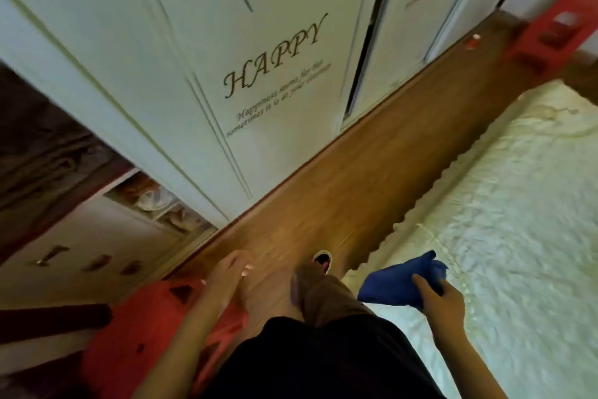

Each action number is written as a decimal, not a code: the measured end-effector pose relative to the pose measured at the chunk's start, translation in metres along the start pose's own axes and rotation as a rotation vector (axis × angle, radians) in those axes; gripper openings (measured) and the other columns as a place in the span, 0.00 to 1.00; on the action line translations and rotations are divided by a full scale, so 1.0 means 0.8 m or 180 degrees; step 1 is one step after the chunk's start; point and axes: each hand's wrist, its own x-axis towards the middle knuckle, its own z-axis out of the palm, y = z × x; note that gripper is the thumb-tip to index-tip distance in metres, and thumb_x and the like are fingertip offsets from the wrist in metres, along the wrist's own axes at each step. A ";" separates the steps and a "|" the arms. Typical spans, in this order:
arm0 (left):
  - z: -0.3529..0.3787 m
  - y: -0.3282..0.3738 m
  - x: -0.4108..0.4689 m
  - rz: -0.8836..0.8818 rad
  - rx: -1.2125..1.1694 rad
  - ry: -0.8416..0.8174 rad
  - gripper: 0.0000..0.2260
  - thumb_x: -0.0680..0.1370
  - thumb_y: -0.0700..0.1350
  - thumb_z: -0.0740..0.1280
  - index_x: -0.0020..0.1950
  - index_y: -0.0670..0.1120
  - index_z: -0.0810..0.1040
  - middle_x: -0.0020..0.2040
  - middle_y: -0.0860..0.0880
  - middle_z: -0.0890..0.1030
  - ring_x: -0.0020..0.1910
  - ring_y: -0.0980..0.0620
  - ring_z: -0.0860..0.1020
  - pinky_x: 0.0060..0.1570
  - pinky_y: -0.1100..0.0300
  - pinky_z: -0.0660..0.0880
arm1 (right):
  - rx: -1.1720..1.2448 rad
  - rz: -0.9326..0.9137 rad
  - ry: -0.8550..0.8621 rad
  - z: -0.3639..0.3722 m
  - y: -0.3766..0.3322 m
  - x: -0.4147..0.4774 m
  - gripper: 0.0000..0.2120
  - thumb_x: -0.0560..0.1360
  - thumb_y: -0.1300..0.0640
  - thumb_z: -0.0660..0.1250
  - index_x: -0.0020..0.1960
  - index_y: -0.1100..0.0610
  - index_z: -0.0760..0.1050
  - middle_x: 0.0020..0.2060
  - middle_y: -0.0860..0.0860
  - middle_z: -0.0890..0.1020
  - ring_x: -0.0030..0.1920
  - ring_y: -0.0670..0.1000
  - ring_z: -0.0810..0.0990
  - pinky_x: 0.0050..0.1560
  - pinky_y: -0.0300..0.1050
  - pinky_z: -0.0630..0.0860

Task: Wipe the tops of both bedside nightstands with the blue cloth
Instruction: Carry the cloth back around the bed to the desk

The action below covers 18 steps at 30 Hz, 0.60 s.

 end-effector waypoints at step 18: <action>0.071 0.339 0.350 0.0173 0.0810 -0.0444 0.12 0.81 0.44 0.59 0.47 0.45 0.82 0.41 0.46 0.85 0.43 0.44 0.82 0.43 0.56 0.76 | 0.0868 0.0133 0.0378 0.063 -0.308 0.315 0.14 0.75 0.56 0.71 0.40 0.65 0.71 0.32 0.58 0.72 0.34 0.56 0.72 0.36 0.52 0.70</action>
